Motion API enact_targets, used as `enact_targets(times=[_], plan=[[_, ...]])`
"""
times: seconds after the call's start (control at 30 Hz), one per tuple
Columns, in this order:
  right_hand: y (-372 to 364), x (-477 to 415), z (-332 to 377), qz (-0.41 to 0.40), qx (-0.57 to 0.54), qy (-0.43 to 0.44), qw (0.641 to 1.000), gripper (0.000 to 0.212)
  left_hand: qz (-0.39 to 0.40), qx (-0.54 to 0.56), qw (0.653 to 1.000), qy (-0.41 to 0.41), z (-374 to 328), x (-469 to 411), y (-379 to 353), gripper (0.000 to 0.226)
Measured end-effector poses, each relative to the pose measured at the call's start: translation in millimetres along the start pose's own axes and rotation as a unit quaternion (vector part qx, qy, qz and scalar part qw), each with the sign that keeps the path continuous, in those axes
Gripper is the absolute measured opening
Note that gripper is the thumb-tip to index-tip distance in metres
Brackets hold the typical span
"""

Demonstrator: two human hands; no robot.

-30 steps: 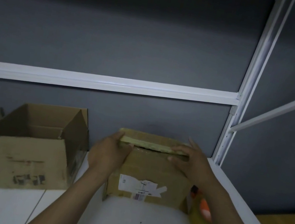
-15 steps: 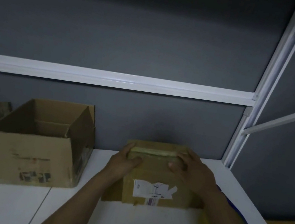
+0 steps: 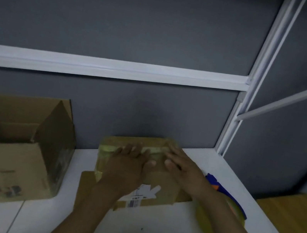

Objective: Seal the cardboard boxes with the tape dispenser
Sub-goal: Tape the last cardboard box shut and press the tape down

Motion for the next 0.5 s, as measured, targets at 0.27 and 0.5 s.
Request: enact_targets(times=[0.27, 0.5], plan=[[17.3, 77.8, -130.3, -0.059, 0.137, -0.279, 0.949, 0.051, 0.015, -0.058, 0.998, 0.010, -15.5, -8.6, -12.9, 0.139], [10.7, 86.5, -181.1, 0.012, 0.192, -0.293, 0.937, 0.014, -0.008, -0.043, 0.999, 0.024, -25.7, -5.1, -10.7, 0.133]])
Point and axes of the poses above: each hand's wrist, its own x-axis away from the middle knuckle, its own y-axis out of the back of the hand, z = x × y, the point moved 5 cm from there along -x, towards the middle knuckle, and after that the axes turned 13 degrees about x, right-handed, at the moved point
